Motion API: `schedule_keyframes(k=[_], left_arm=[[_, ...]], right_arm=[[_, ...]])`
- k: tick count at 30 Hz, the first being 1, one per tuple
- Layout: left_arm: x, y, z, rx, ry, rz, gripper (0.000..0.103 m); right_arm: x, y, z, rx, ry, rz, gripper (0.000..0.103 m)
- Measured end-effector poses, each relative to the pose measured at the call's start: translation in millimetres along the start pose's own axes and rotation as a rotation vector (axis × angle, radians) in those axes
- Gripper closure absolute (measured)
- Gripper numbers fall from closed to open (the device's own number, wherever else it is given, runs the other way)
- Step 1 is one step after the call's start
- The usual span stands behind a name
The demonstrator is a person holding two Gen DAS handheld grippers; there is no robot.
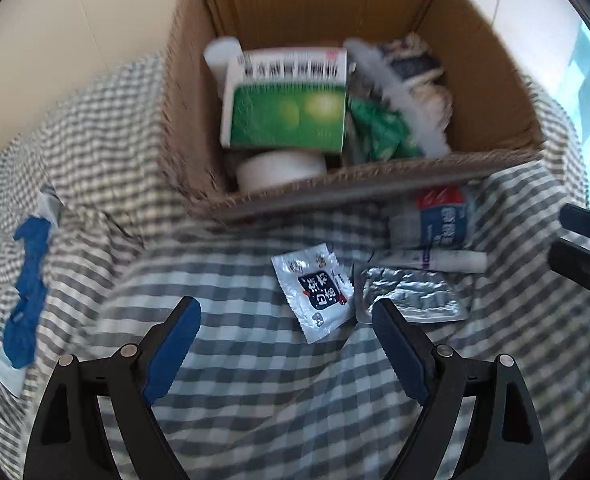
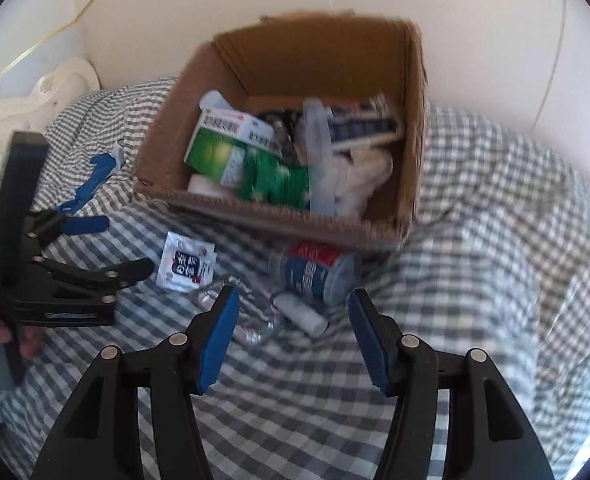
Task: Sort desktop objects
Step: 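Carry the bracelet and comb over the cardboard box and release both inside, then grasp the white sachet with the left gripper while the right gripper grasps the blister pack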
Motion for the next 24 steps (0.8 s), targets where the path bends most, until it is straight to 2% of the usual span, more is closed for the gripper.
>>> schedule_keyframes(k=[3,6,8,9,10,12,15,20,24], left_arm=[[-2,-15,5,-0.013,0.01,-0.032,0.013],[-4,-26,9,-0.021,0.002,-0.053,0.018],[-2,-31,13,-0.047,0.007,-0.054,0.026],[-2,-33,15,-0.063,0.009,-0.056,0.037],[-2,-35,16,-0.079,0.014,-0.06,0.058],[-6,-43,19,-0.116,0.015,-0.096,0.091],[-11,-35,14,-0.146,0.036,-0.077,0.099],[-16,4,-6,-0.144,0.08,0.037,0.099],[-14,13,-23,-0.128,0.109,0.068,0.099]], right_arm=[[-1,-4,2,0.02,-0.01,-0.016,0.046],[2,-5,1,0.034,-0.011,-0.025,0.046],[2,-8,-1,0.035,-0.007,-0.039,0.046],[1,-11,-2,0.032,-0.003,-0.05,0.046],[1,-13,-3,0.031,0.0,-0.056,0.046],[1,-19,-5,0.028,0.009,-0.072,0.046],[0,-24,-10,0.018,0.023,-0.094,0.046],[-8,-44,-25,0.005,0.096,-0.172,0.046],[-17,-69,-41,-0.01,0.195,-0.269,0.046]])
Point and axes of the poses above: each gripper's, at about its wrist camera, not at the fingertips, and y roughly against the way its jaws point, z to its right, x to its top, the point moved 6 cm from there along -y, roughly the way its jaws point, and after that the axes turned 12 degrees about x, right-handed, at the moved point
